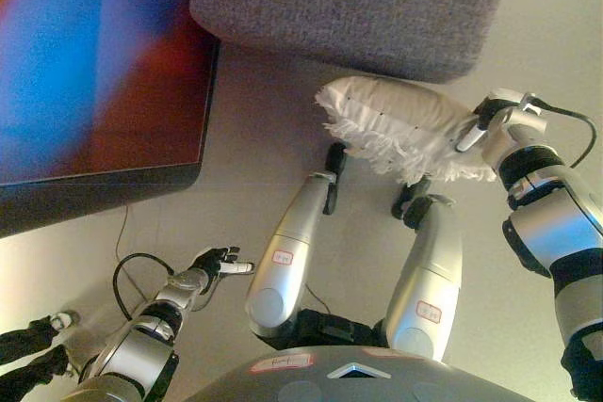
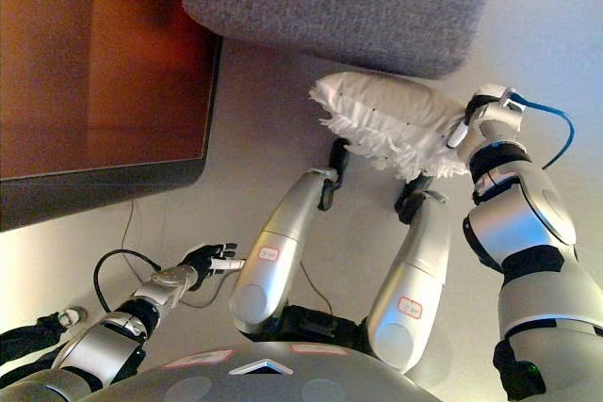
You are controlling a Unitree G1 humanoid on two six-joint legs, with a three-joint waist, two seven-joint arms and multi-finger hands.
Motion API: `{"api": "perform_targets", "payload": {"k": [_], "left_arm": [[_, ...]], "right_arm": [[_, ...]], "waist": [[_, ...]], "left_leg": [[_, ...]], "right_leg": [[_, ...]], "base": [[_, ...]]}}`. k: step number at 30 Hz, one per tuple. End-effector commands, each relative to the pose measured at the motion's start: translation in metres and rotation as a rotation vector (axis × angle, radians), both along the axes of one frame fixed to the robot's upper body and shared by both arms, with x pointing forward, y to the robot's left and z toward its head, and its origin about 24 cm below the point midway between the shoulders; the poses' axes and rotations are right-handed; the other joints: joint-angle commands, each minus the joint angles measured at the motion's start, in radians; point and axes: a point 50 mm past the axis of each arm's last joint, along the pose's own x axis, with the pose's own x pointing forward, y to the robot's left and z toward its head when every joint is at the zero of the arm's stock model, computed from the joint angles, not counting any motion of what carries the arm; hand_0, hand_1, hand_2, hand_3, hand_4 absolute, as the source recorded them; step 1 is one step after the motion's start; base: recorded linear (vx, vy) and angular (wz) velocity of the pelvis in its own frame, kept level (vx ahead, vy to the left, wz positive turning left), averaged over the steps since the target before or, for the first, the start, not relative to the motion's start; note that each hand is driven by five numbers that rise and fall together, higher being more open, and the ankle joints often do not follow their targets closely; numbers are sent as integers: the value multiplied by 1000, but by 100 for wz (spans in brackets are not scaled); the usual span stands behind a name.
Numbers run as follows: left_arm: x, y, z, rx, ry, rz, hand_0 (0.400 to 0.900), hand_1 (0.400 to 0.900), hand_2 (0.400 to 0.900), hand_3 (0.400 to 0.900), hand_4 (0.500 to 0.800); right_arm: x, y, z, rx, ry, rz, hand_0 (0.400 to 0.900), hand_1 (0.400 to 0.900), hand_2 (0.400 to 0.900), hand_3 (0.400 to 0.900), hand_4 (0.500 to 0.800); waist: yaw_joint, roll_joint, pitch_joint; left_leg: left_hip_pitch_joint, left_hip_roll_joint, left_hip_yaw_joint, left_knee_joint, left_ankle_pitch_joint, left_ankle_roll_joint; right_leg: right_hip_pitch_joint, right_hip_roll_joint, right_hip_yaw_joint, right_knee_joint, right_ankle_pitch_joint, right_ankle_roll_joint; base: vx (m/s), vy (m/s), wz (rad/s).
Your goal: Pick up the pillow and put it on the sofa.
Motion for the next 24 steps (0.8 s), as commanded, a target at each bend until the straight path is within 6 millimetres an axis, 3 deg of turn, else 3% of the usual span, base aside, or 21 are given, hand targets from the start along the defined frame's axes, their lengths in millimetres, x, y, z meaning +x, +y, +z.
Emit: {"api": "perform_targets", "payload": {"k": [1,8,24], "left_arm": [[-42,17,-14,43,114,56,900,900,900,900,800],[-36,9,-13,17,86,52,900,900,900,900,800],[-51,4,-18,-48,57,101,900,900,900,900,800]], "right_arm": [[2,-22,39,-106,-71,-37,900,900,900,900,800],[10,-15,53,-62,-129,-46,900,900,900,900,800],[19,-14,100,-20,-279,-58,900,900,900,900,800]], "waist": [[11,56,13],[23,81,13],[36,136,13]], "left_leg": [[53,33,-33,0,-73,-14],[-6,22,-37,43,-83,-6],[-204,10,-27,165,-100,5]], "right_leg": [[63,-23,18,-78,22,24],[-5,-29,28,-40,22,23],[-225,-25,82,90,3,7]], "base": [[-31,9,1],[-35,32,1],[-41,58,-1]]}}
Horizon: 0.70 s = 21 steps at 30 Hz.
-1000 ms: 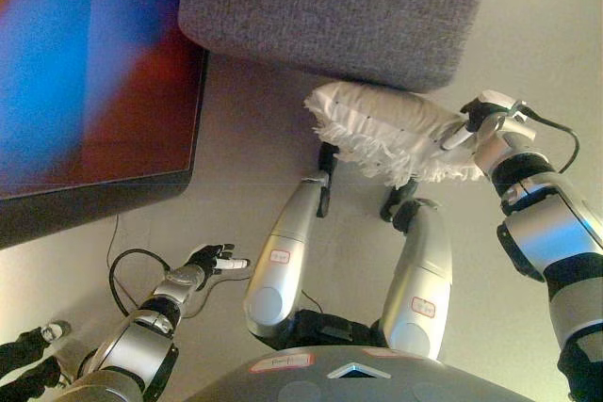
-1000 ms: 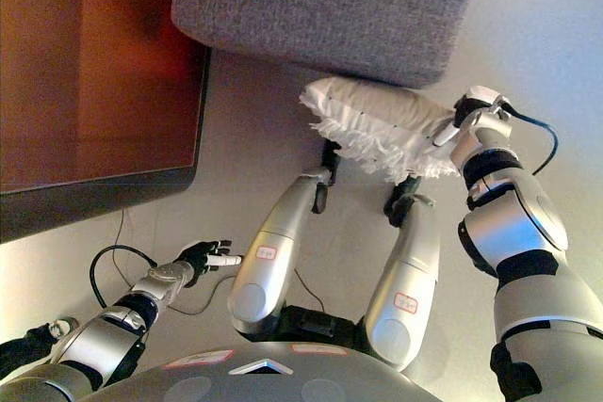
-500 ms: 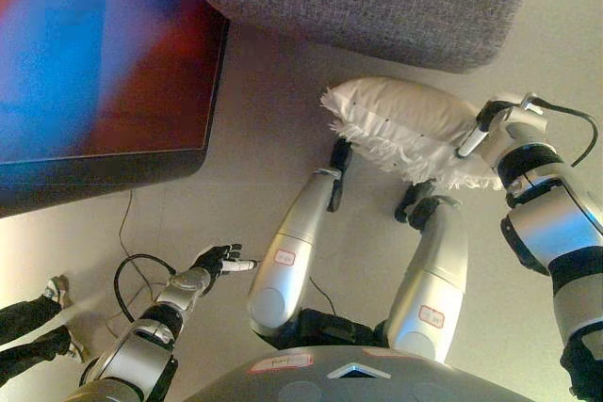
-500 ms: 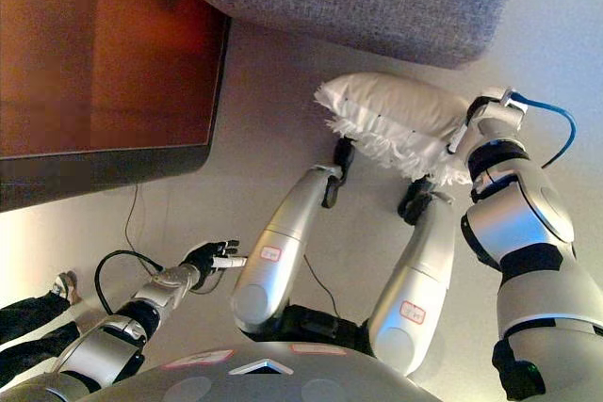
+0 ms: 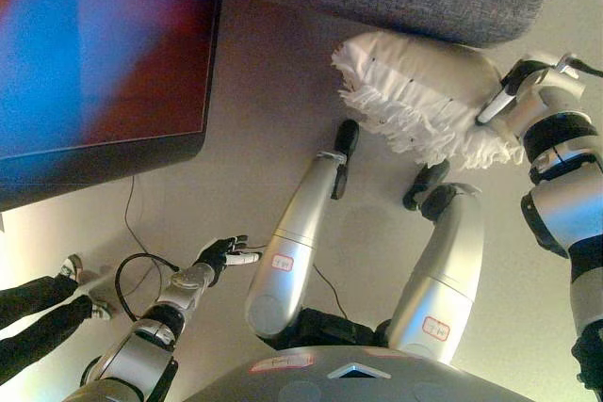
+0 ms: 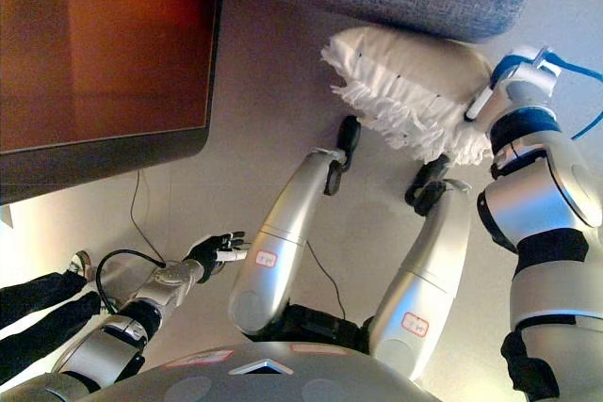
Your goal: Pick up the pillow and put it on the sofa.
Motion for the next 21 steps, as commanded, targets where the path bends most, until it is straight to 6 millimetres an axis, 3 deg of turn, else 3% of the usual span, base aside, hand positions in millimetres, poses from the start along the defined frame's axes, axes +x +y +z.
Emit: {"api": "perform_targets", "payload": {"k": [1,6,7,8,21], "left_arm": [[-52,15,-18,22,136,76,900,900,900,900,800],[-58,14,-20,6,129,85,900,900,900,900,800],[-57,14,-19,5,125,88,900,900,900,900,800],[-57,15,-19,2,119,91,900,900,900,900,800],[-58,18,-17,-6,93,106,900,900,900,900,800]], "right_arm": [[2,-7,33,-32,-92,-20,900,900,900,900,800],[3,-8,39,5,-91,-4,900,900,900,900,800],[4,-7,40,14,-97,3,498,498,498,498,559],[5,-6,41,17,-107,13,400,400,400,400,500],[5,-9,49,10,-157,40,400,400,400,400,500]], "waist": [[9,134,15],[9,145,15],[9,146,15],[9,147,15],[9,144,15]], "left_leg": [[25,10,-28,-33,-35,10],[-11,8,-26,-7,-38,6],[-14,8,-24,-5,-39,5],[-17,8,-23,0,-40,4],[-5,20,-24,-7,-42,-7]], "right_leg": [[16,-5,58,-48,22,3],[-25,-1,69,-20,18,-1],[-29,-1,69,-17,17,-2],[-32,-1,71,-14,17,-3],[-19,-4,63,-33,25,1]], "base": [[-22,40,-2],[-19,41,0],[0,0,0],[0,0,0],[1,5,-1]]}}
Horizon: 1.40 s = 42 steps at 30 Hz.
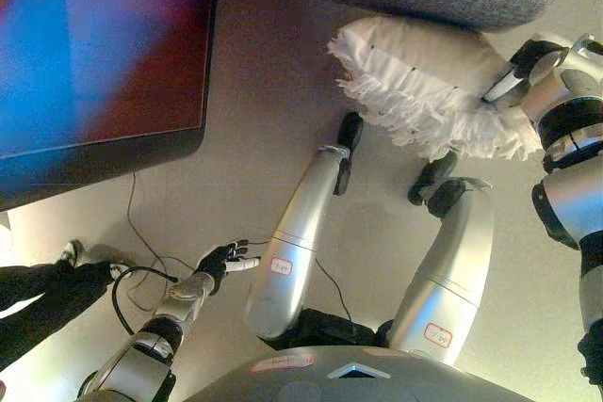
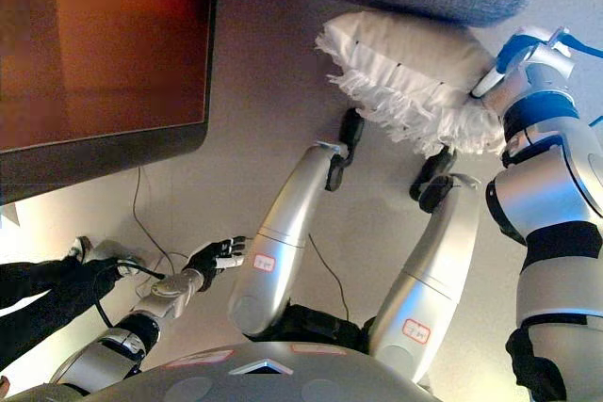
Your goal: Pick up the pillow and put it on the sofa.
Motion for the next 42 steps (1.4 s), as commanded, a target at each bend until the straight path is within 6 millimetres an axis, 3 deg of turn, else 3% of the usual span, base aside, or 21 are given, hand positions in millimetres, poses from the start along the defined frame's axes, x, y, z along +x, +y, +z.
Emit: {"api": "perform_targets", "payload": {"k": [1,11,18,28,35,42], "left_arm": [[-43,20,-13,48,124,54,900,900,900,900,800],[-44,19,-14,55,122,42,900,900,900,900,800],[-37,29,-11,80,125,62,900,900,900,900,800],[-24,47,-4,131,148,86,900,900,900,900,800],[-43,54,-9,161,216,108,900,900,900,900,800],[-71,63,-15,199,309,157,900,900,900,900,800]], "right_arm": [[0,-12,38,-53,-110,-21,400,400,400,400,500],[4,-4,29,-23,-133,58,400,400,400,400,500],[9,16,10,48,-135,195,400,400,400,400,500],[6,43,-19,163,-139,361,400,400,400,400,500],[-2,64,-35,176,-125,486,400,400,400,400,500],[-19,81,-38,232,-91,632,400,400,400,400,500]], "waist": [[7,136,20],[1,100,20],[-16,20,20],[-41,-93,12],[-53,-151,-90],[-73,-206,-209]], "left_leg": [[52,25,-20,-37,-34,-4],[160,67,-13,-162,6,-23],[353,97,-10,-334,51,-42],[634,106,-2,-513,107,-45],[789,116,-9,-655,137,-58],[939,135,5,-769,145,-68]], "right_leg": [[43,-8,50,-57,25,1],[157,-5,11,-174,57,15],[365,-7,-56,-384,127,51],[686,-7,-138,-625,213,78],[864,26,-178,-796,244,95],[1033,63,-194,-918,255,101]], "base": [[-2,-7,4],[8,-15,-2],[26,-62,-13],[29,-85,-1],[107,-62,-2],[173,-47,1]]}}
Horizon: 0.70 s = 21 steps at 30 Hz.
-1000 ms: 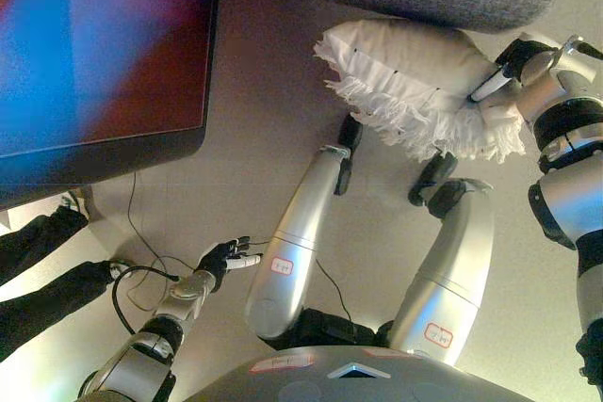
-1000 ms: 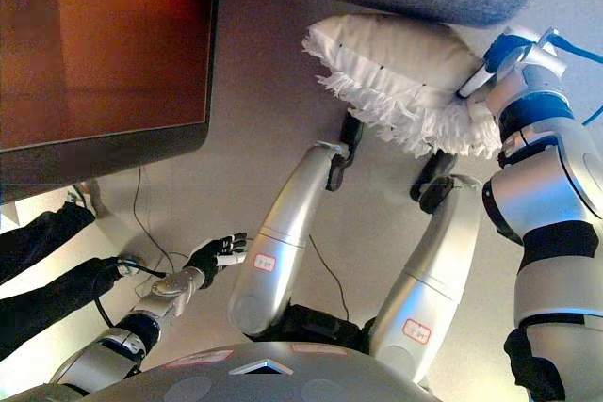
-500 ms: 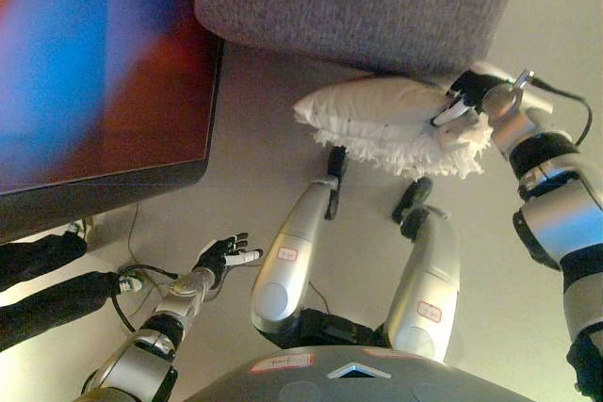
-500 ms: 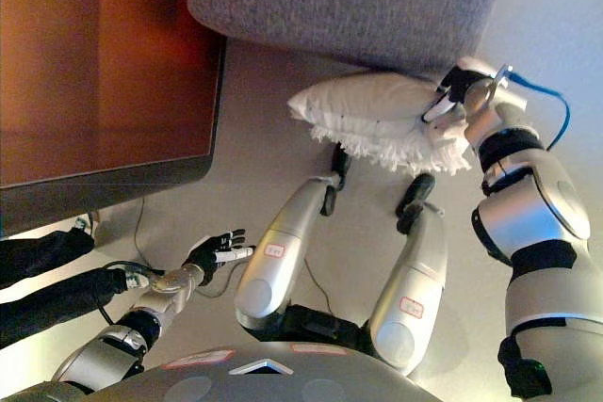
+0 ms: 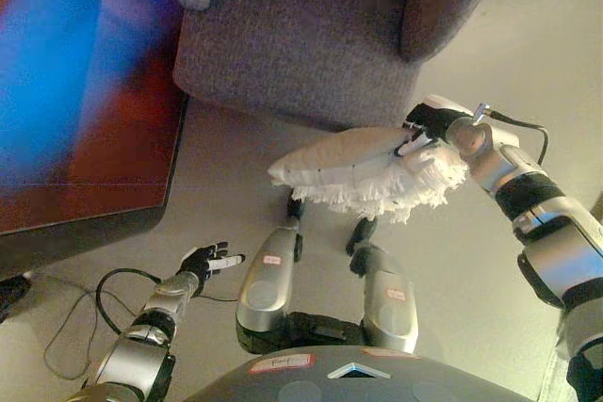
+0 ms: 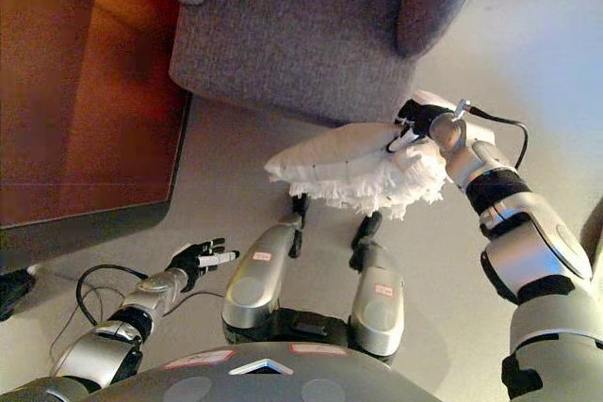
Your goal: Pick up the pillow and put it on the sofa.
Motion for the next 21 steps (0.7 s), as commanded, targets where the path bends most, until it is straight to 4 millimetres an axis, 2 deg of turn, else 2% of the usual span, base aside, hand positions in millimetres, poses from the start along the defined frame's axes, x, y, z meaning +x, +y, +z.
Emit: {"api": "perform_targets", "payload": {"k": [1,7,11,18,21], "left_arm": [[-64,26,-14,104,227,10,900,900,900,900,800],[-86,28,-18,110,306,32,900,900,900,900,800],[-96,27,-21,106,354,54,900,900,900,900,800],[-106,23,-25,102,402,88,900,900,900,900,800],[-106,25,-24,107,409,110,900,900,900,900,800]], "right_arm": [[8,8,61,115,-203,93,400,400,400,400,500],[0,23,73,220,-161,199,400,400,400,400,500],[1,20,89,311,-170,198,400,400,400,400,500],[19,10,131,421,-254,138,400,400,400,400,500],[25,9,150,446,-276,122,400,400,400,400,500]], "waist": [[7,-42,-189],[10,-75,-272],[12,-101,-326],[29,-125,-375],[41,-130,-389]], "left_leg": [[37,60,10,-11,-29,-67],[112,65,10,-40,-41,-66],[155,61,7,-58,-52,-63],[206,49,22,-50,-90,-57],[207,38,19,-34,-107,-44]], "right_leg": [[61,-54,14,-33,7,45],[145,-50,11,-64,4,52],[187,-45,17,-96,15,59],[225,-75,10,-147,66,89],[234,-94,8,-126,69,93]], "base": [[206,-32,4],[183,-5,6],[165,19,11],[109,67,1],[107,114,4]]}}
